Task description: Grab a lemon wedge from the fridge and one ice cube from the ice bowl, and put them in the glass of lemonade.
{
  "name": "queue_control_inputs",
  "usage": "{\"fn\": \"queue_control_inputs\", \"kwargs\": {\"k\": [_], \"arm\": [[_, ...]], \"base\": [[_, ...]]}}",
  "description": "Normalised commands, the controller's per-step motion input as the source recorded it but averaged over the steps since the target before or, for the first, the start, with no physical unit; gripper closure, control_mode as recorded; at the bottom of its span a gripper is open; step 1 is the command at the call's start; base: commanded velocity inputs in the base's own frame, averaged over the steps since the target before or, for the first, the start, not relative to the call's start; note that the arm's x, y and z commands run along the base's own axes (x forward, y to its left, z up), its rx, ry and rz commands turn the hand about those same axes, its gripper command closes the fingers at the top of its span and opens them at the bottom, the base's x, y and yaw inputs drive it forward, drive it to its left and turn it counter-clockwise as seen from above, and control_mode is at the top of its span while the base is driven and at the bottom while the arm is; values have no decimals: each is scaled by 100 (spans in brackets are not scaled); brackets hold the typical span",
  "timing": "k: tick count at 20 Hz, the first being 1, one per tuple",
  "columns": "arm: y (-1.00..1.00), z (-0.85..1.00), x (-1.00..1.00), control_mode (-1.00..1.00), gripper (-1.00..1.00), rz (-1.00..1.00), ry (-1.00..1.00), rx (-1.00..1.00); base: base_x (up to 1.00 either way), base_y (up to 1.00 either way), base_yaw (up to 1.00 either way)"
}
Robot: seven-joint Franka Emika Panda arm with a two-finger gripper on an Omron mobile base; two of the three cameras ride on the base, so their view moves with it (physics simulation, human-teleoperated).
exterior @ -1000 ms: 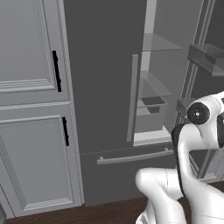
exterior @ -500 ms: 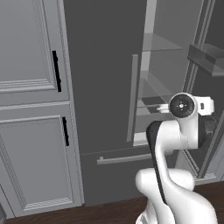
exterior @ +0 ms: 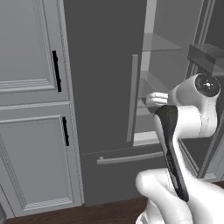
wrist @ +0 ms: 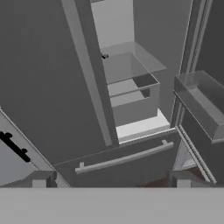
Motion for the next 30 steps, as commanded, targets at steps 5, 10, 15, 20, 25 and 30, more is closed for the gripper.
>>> {"fn": "queue_control_inputs", "kwargs": {"k": [5, 10, 15, 20, 25, 30], "arm": [[0, 4, 2, -100, -100, 19, -3, 17], [0, -2, 63, -100, -100, 7, 8, 0], [2, -7, 74, -100, -100, 1, -2, -5], [3, -33, 52, -100, -100, 0, -19, -12], [0, -21, 58, -100, -100, 0, -3, -1], [0, -18, 67, -100, -100, 0, 0, 0]], "base": [[0, 0, 0], [0, 0, 0], [0, 0, 0], [0, 0, 0], [0, 0, 0], [0, 0, 0]]}}
